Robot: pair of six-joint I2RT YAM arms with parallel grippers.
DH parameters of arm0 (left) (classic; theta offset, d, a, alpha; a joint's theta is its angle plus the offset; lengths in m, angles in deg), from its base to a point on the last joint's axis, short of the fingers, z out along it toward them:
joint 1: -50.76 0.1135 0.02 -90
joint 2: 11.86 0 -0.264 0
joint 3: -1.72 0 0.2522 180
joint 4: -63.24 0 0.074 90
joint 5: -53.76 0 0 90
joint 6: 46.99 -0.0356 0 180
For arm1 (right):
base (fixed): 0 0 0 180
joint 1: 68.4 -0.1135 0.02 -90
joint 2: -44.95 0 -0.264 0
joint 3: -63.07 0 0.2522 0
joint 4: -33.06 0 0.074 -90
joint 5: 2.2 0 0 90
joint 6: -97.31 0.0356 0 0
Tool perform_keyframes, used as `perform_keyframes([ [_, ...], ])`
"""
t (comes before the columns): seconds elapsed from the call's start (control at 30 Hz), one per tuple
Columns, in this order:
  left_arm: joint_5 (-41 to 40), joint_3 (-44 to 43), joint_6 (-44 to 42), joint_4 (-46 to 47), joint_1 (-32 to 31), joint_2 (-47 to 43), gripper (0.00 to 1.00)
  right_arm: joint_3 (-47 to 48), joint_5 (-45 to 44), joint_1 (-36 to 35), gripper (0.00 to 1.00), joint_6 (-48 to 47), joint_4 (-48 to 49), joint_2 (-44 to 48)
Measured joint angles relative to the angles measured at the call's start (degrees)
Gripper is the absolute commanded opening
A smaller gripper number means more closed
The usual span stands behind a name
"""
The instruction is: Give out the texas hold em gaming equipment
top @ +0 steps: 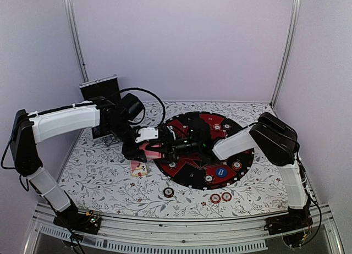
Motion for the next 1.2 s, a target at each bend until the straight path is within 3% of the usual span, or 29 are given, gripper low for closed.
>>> perform_keyframes([
  [0.7,-0.3,-1.1,0.3,-0.2,0.0,0.4,0.14,-2.2,-0.4,1.2,0.49,-1.1,-2.9,2.2],
  [1.2,-0.9,-1.5,0.6,-0.3,0.3,0.5,0.12,-4.3,-0.6,2.1,0.46,-3.4,-5.6,4.9],
])
